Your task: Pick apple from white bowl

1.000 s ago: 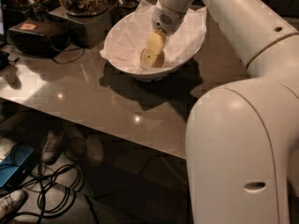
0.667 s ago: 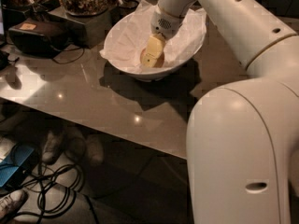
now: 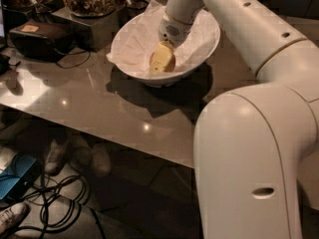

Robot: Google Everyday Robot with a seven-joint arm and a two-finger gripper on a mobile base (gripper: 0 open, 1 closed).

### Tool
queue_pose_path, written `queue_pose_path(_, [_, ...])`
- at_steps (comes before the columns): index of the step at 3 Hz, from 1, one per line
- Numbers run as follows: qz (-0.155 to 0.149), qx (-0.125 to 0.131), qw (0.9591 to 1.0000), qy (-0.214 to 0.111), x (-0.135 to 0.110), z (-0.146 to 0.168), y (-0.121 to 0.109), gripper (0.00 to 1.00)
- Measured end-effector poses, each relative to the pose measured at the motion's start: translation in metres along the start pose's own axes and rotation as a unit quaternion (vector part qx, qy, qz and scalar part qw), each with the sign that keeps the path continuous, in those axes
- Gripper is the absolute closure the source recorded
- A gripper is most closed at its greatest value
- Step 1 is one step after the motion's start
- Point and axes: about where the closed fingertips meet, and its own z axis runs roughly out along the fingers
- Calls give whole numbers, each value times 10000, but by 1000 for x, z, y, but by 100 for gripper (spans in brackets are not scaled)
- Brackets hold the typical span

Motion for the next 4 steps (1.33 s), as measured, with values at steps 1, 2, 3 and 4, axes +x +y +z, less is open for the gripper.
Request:
queue_pose_path(1, [-40,92,9999,-41,0,1,-3,27])
queue_pose_path(2, [-41,95,9999,-42,0,1,-3,51])
queue_pose_path(3, [-41,95,9999,-42,0,1,-3,73])
queue_pose_path(4, [-41,95,9999,-43,0,1,-3,97])
